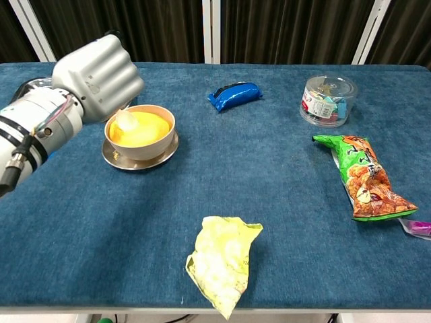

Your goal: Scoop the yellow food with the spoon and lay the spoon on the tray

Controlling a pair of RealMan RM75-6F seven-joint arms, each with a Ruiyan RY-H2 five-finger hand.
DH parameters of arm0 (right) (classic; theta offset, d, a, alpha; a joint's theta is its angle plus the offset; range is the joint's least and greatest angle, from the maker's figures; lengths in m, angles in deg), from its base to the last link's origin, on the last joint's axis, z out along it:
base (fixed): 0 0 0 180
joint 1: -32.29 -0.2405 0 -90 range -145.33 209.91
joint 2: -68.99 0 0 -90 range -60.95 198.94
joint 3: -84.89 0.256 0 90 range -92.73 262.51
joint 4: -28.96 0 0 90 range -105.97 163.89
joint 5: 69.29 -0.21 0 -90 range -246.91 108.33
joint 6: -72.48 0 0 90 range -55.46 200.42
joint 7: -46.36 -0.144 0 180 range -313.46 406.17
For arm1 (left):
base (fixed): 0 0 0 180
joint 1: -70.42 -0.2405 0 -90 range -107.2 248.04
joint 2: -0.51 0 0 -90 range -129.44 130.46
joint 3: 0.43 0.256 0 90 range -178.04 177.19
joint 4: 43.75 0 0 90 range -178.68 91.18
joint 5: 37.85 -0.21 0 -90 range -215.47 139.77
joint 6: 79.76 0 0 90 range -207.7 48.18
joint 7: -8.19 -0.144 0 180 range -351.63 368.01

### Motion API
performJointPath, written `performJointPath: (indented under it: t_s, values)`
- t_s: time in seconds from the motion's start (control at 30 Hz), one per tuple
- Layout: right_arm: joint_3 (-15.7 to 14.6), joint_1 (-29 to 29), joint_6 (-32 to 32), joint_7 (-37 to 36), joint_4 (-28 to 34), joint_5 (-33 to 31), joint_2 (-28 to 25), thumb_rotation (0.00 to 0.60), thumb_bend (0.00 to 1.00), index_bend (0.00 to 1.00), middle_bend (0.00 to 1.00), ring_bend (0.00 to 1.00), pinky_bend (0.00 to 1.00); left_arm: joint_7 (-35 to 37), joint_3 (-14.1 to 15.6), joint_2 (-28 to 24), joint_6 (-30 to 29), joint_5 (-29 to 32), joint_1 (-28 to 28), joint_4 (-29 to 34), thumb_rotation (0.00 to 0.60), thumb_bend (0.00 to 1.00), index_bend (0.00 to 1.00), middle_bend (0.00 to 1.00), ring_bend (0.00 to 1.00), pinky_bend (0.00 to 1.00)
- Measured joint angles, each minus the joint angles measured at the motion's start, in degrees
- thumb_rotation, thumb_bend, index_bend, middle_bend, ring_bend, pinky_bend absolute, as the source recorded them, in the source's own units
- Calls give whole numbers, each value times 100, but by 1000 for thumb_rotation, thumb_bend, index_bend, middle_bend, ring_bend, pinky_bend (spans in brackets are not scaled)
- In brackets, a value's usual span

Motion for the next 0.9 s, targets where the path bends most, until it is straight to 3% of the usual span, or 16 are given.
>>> performJointPath:
  t_s: [0.27, 0.9]
  values:
    - [-2, 14, -5, -13, -13, -17, -2, 600, 176, 106, 191, 0, 84, 507, -107, 43, 202, 5, -53, -46, 600, 500, 585, 529, 402, 245]
    - [24, 5, 6, 207, 152, 8, -46, 600, 176, 106, 191, 0, 85, 3024, -687, -680, 348, 290, -750, 475, 600, 493, 585, 497, 389, 227]
